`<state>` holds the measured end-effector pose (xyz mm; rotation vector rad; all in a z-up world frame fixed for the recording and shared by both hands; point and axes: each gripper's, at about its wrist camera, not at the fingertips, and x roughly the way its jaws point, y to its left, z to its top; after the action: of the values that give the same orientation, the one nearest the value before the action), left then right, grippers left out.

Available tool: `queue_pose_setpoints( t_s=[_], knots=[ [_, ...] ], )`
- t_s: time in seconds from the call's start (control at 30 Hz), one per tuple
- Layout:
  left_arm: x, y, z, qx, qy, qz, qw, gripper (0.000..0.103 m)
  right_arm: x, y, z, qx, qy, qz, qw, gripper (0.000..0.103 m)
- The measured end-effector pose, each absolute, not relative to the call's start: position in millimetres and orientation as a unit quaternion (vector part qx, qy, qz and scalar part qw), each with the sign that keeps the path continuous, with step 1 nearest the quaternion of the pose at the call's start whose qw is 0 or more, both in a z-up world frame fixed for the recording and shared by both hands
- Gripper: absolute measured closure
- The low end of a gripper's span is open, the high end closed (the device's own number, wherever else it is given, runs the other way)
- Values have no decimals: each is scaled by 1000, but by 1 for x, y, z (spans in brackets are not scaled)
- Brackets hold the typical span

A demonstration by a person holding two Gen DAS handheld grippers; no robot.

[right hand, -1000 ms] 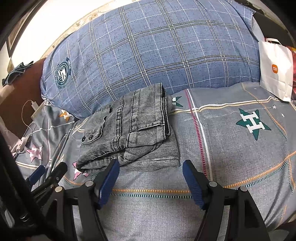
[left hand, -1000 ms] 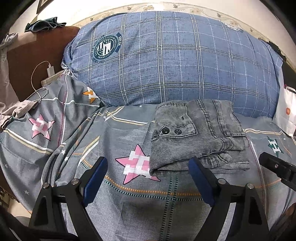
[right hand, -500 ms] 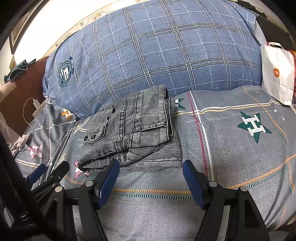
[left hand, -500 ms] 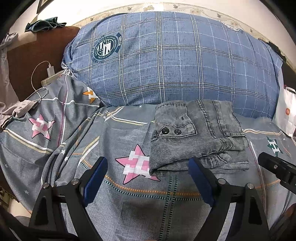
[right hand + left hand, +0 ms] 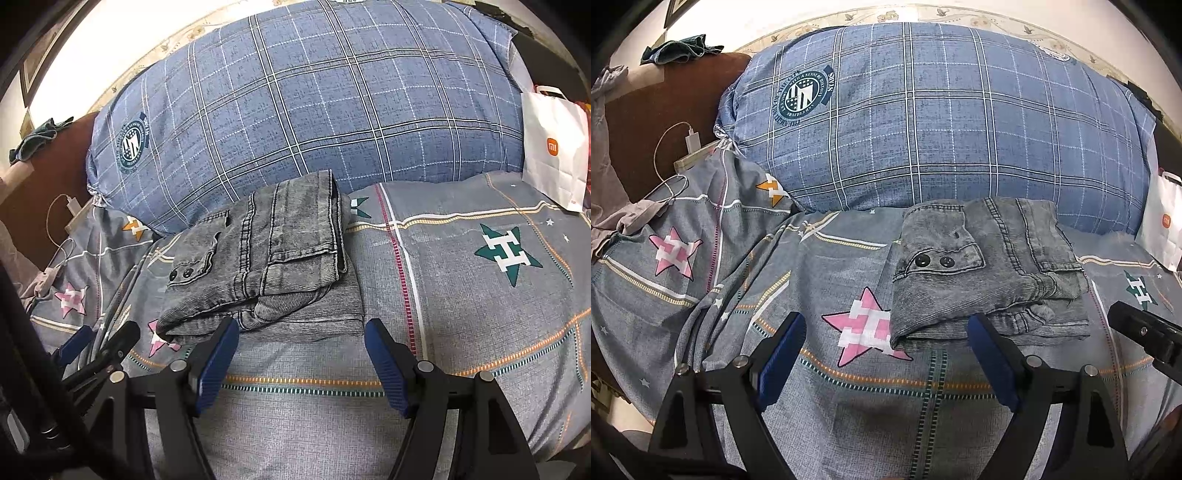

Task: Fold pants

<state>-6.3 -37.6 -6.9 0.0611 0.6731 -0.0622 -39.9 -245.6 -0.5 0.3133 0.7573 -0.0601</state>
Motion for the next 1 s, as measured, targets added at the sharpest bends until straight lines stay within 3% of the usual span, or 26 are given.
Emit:
queue_pose_setpoints(
  t_s=[0.87, 1.0],
  knots=[
    [0, -30, -7, 15, 342, -39, 939, 14, -39, -245, -1, 153, 371, -29, 916, 29],
    [3, -11, 23, -16, 314, -49, 948, 14, -39, -251, 13, 194, 361, 7, 912, 29]
  ],
)
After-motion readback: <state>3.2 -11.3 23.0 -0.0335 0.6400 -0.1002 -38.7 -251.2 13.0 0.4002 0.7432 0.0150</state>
